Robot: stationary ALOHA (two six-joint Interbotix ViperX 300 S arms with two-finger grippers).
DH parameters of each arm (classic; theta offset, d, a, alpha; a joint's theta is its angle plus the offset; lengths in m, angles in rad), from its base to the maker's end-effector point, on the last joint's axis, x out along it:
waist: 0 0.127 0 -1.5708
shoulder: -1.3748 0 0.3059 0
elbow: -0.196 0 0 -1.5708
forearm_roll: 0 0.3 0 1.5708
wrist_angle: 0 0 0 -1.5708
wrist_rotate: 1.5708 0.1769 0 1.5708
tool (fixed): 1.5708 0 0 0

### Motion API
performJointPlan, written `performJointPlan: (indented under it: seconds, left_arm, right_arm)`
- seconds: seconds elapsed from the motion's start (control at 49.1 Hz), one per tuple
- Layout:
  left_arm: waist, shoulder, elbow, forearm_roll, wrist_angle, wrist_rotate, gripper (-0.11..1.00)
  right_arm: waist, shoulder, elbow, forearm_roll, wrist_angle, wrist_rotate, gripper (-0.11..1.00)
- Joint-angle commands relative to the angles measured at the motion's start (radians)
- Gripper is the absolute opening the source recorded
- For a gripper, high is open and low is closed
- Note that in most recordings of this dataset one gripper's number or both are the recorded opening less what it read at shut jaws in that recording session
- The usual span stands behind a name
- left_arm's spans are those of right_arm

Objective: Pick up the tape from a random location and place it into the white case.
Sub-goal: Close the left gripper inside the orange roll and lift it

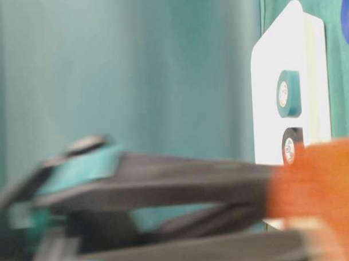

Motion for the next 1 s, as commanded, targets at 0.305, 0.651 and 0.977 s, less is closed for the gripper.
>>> performJointPlan:
  seconds: [0.305, 0.651, 0.977]
  left_arm:
    - [-0.006, -0.130, -0.112, 0.006, 0.112, 0.003, 0.22]
    - [-0.006, -0.121, -0.212, 0.006, 0.232, 0.003, 0.22]
    - [-0.006, -0.120, -0.222, 0.009, 0.238, 0.003, 0.22]
  right_arm:
    - [-0.002, -0.005, -0.015, -0.002, -0.006, 0.002, 0.87]
    - [-0.002, -0.005, -0.015, -0.002, -0.008, 0.002, 0.87]
    - [-0.002, -0.006, -0.014, -0.002, -0.005, 0.002, 0.87]
